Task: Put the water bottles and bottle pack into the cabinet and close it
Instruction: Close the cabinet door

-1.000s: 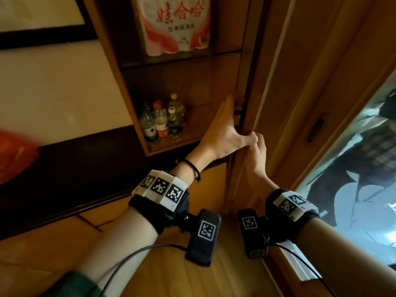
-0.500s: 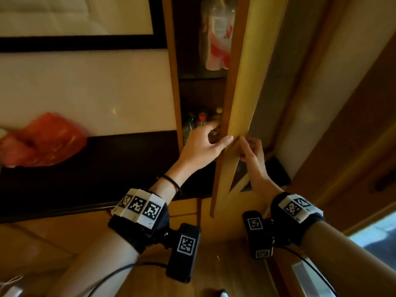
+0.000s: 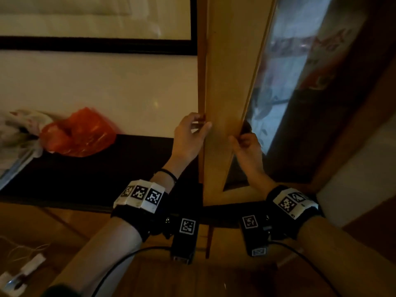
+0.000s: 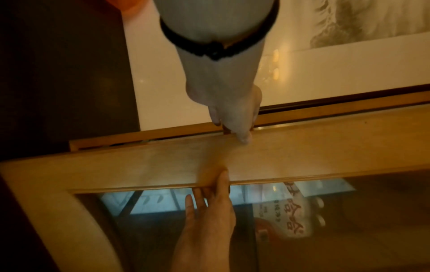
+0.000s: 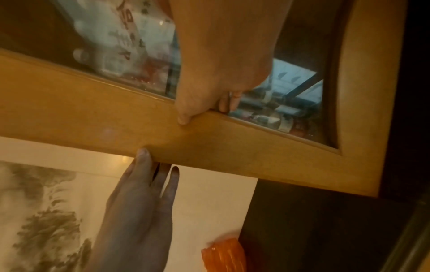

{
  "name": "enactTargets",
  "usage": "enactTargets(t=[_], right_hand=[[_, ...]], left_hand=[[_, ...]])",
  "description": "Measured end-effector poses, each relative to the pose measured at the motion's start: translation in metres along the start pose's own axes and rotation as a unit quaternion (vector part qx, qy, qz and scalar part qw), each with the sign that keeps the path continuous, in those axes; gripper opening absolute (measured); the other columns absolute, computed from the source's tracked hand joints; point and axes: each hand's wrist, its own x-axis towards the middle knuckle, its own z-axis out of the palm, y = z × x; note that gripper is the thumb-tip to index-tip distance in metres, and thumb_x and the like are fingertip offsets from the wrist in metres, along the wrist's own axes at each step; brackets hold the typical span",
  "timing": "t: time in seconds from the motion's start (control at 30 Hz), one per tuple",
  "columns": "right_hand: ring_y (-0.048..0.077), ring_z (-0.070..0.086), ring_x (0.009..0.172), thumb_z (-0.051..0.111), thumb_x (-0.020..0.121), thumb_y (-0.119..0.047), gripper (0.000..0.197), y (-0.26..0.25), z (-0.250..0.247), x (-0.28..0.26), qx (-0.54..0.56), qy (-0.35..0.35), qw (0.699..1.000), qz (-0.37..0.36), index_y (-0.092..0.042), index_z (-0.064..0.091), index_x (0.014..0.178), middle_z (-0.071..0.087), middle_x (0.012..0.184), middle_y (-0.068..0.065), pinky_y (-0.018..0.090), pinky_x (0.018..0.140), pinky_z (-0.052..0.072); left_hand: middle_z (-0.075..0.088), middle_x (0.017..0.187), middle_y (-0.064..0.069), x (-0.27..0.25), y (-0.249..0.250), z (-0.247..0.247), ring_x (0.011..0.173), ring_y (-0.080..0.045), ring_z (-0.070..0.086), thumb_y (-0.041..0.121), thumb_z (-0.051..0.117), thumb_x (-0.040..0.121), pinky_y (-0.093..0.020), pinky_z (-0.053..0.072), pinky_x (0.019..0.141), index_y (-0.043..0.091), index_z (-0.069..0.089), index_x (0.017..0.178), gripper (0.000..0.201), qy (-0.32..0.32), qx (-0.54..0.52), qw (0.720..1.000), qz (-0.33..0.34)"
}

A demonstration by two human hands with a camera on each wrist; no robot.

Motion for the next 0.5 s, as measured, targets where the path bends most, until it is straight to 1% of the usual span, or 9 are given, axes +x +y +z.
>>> enactTargets(t=[0.03, 0.07, 0.1, 0.17, 0.23, 0.3, 0.37, 0.43, 0.5], right_hand=[[0.004, 0.056, 0.074, 0.06, 0.089, -0.035, 0.031, -0.001, 0.001, 0.008, -0.008, -0.005, 1.0, 0.004, -0.014, 0.052, 0.11, 0.058, 0.087, -0.006, 0.013, 0.059, 0.038], [0.007, 0.058, 0.077, 0.059, 0.09, -0.033, 0.029, -0.002, 0.002, 0.016, -0.013, -0.01, 1.0, 0.009, -0.014, 0.052, 0.111, 0.058, 0.088, -0.005, 0.013, 0.059, 0.037], [0.01, 0.059, 0.081, 0.058, 0.091, -0.032, 0.028, -0.003, 0.004, 0.023, -0.016, -0.014, 1.0, 0.011, -0.014, 0.053, 0.112, 0.059, 0.091, -0.004, 0.013, 0.059, 0.038], [0.011, 0.059, 0.083, 0.057, 0.091, -0.03, 0.028, -0.004, 0.008, 0.036, -0.024, -0.02, 0.999, 0.013, -0.015, 0.053, 0.115, 0.061, 0.098, -0.001, 0.014, 0.062, 0.04], [0.01, 0.057, 0.086, 0.057, 0.091, -0.029, 0.03, -0.003, 0.011, 0.045, -0.031, -0.027, 0.999, 0.014, -0.015, 0.053, 0.118, 0.06, 0.102, -0.002, 0.014, 0.062, 0.04], [0.009, 0.055, 0.089, 0.057, 0.092, -0.03, 0.031, -0.003, 0.012, 0.054, -0.038, -0.032, 0.999, 0.01, -0.015, 0.053, 0.119, 0.058, 0.102, -0.004, 0.011, 0.06, 0.037], [0.01, 0.056, 0.087, 0.057, 0.092, -0.031, 0.032, -0.003, 0.012, 0.061, -0.04, -0.037, 0.998, 0.009, -0.014, 0.054, 0.119, 0.057, 0.1, -0.004, 0.011, 0.059, 0.038], [0.013, 0.059, 0.086, 0.057, 0.091, -0.035, 0.03, -0.002, 0.014, 0.068, -0.045, -0.032, 0.998, 0.014, -0.016, 0.055, 0.114, 0.059, 0.097, -0.003, 0.018, 0.063, 0.044], [0.018, 0.063, 0.09, 0.056, 0.09, -0.04, 0.028, -0.002, 0.016, 0.073, -0.067, -0.012, 0.997, 0.024, -0.018, 0.057, 0.107, 0.06, 0.092, -0.005, 0.03, 0.075, 0.052]], left_hand=[[0.058, 0.123, -0.006, 0.006, -0.001, 0.002, 0.107, -0.017, 0.061, 0.029, 0.064, 0.09, -0.032, 0.055, 0.09, 0.009, 0.057, 0.12, 0.037, 0.011, 0.013, 1.0, -0.012], [0.053, 0.13, -0.005, 0.013, -0.003, 0.004, 0.114, -0.018, 0.056, 0.03, 0.064, 0.089, -0.033, 0.052, 0.094, 0.012, 0.053, 0.126, 0.043, 0.02, 0.021, 0.999, -0.025], [0.048, 0.136, -0.004, 0.02, -0.005, 0.006, 0.121, -0.019, 0.052, 0.031, 0.064, 0.089, -0.033, 0.048, 0.098, 0.015, 0.048, 0.132, 0.049, 0.028, 0.025, 0.999, -0.038], [0.04, 0.147, -0.003, 0.033, -0.009, 0.008, 0.132, -0.022, 0.044, 0.033, 0.065, 0.088, -0.035, 0.042, 0.105, 0.017, 0.038, 0.141, 0.062, 0.034, 0.031, 0.997, -0.058], [0.034, 0.153, -0.002, 0.044, -0.012, 0.011, 0.138, -0.023, 0.037, 0.035, 0.065, 0.088, -0.038, 0.037, 0.109, 0.018, 0.028, 0.147, 0.072, 0.017, 0.034, 0.996, -0.077], [0.029, 0.156, -0.002, 0.052, -0.015, 0.016, 0.141, -0.023, 0.033, 0.036, 0.065, 0.088, -0.039, 0.034, 0.112, 0.018, 0.022, 0.15, 0.078, 0.0, 0.031, 0.996, -0.085], [0.032, 0.155, -0.003, 0.06, -0.018, 0.022, 0.141, -0.023, 0.034, 0.036, 0.064, 0.089, -0.04, 0.035, 0.113, 0.017, 0.02, 0.151, 0.078, -0.004, 0.026, 0.997, -0.075], [0.039, 0.151, -0.004, 0.067, -0.023, 0.029, 0.137, -0.023, 0.04, 0.034, 0.063, 0.09, -0.04, 0.04, 0.11, 0.016, 0.024, 0.149, 0.074, 0.004, 0.027, 0.998, -0.062], [0.041, 0.148, -0.005, 0.072, -0.029, 0.034, 0.134, -0.022, 0.043, 0.034, 0.062, 0.09, -0.039, 0.043, 0.107, 0.016, 0.026, 0.147, 0.07, 0.011, 0.025, 0.998, -0.056]])
